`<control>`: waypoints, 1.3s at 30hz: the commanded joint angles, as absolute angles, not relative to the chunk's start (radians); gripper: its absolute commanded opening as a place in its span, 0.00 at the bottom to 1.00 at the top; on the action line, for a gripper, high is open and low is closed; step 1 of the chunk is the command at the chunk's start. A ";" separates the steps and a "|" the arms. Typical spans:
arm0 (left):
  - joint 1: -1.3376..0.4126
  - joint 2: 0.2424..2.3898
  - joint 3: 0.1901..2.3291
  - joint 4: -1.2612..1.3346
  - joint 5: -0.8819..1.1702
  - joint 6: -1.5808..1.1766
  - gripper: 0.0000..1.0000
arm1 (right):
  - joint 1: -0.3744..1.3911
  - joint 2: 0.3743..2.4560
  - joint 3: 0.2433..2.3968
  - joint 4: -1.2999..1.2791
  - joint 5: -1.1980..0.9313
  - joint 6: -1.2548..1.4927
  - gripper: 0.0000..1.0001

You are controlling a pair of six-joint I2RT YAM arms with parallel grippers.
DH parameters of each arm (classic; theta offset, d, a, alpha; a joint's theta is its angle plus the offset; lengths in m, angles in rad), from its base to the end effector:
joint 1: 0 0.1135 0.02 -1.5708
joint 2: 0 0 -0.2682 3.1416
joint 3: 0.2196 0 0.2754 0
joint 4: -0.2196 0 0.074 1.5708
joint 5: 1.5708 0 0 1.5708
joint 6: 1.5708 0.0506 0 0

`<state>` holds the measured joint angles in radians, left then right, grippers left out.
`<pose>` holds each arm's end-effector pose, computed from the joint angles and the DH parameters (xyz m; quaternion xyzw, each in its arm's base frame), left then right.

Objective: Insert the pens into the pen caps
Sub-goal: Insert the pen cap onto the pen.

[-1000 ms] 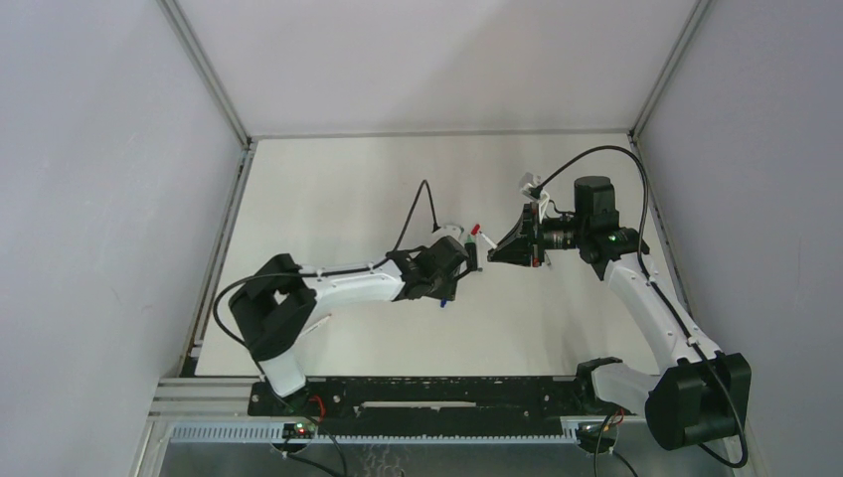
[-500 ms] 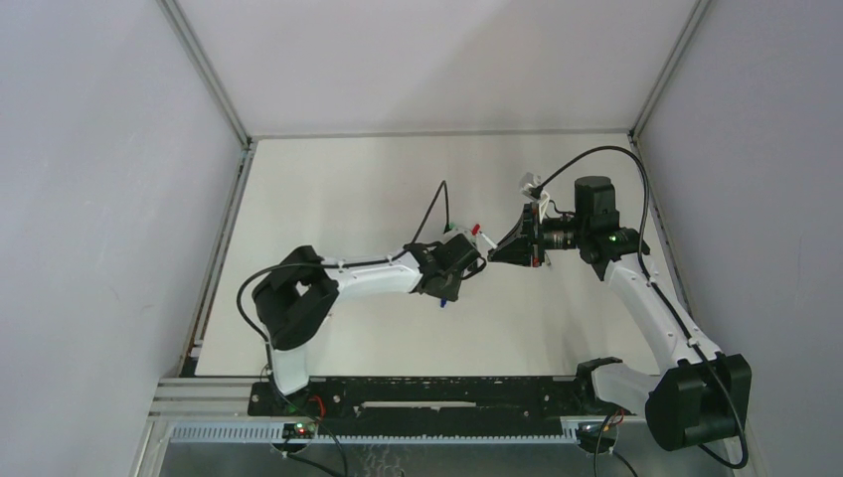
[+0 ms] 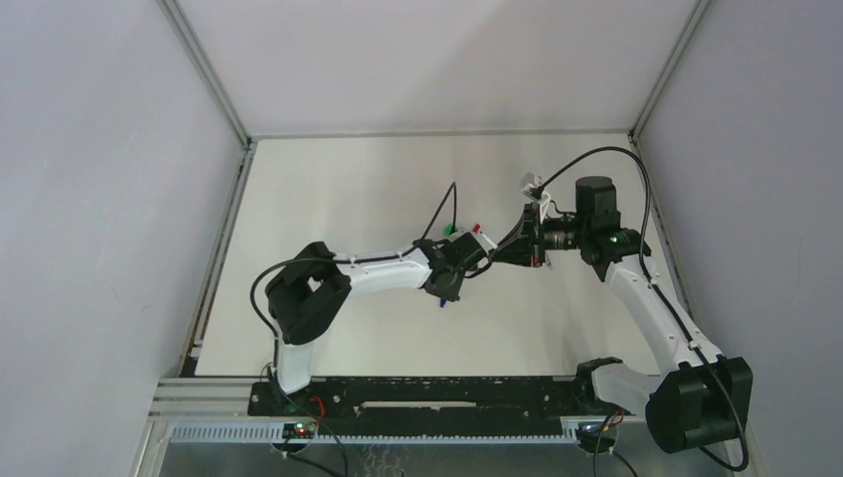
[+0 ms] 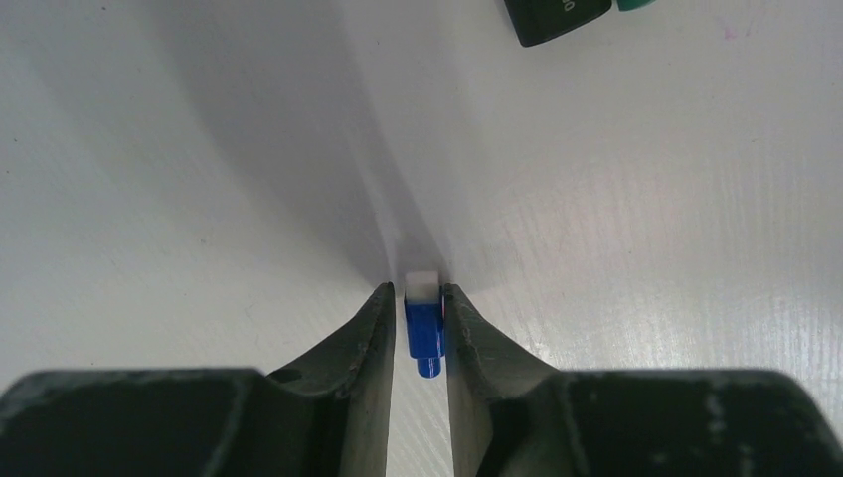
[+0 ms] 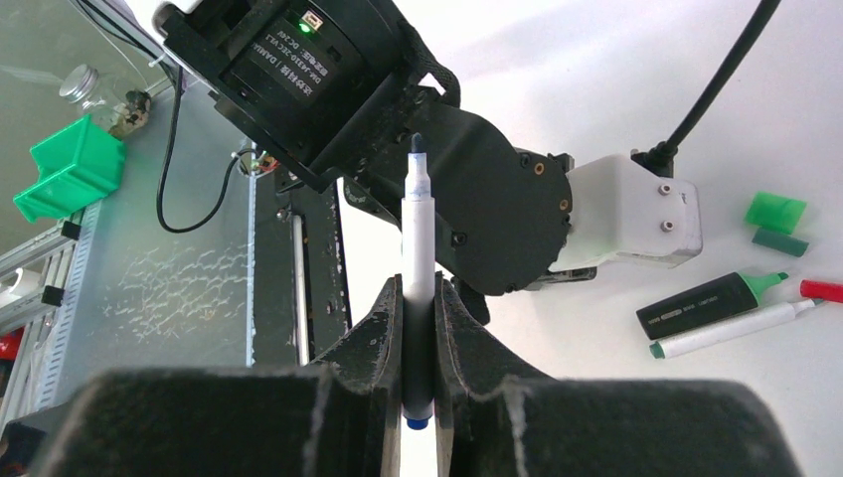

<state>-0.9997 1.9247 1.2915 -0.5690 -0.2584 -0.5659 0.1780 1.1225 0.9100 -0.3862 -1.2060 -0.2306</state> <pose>0.2322 -0.3375 0.1397 0.1867 0.9571 -0.0384 0.2182 0.2428 0.0917 0.3053 -0.4072 0.6594 0.4911 0.3978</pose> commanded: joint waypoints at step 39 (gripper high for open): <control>-1.005 0.754 0.272 0.860 -0.379 -0.649 0.00 | 0.227 1.103 0.950 -0.414 -1.281 -0.294 0.00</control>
<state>-1.0012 0.8173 0.3714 0.4404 -0.3485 -0.6128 0.2028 1.1152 0.9100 -0.4023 -1.2442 -0.2535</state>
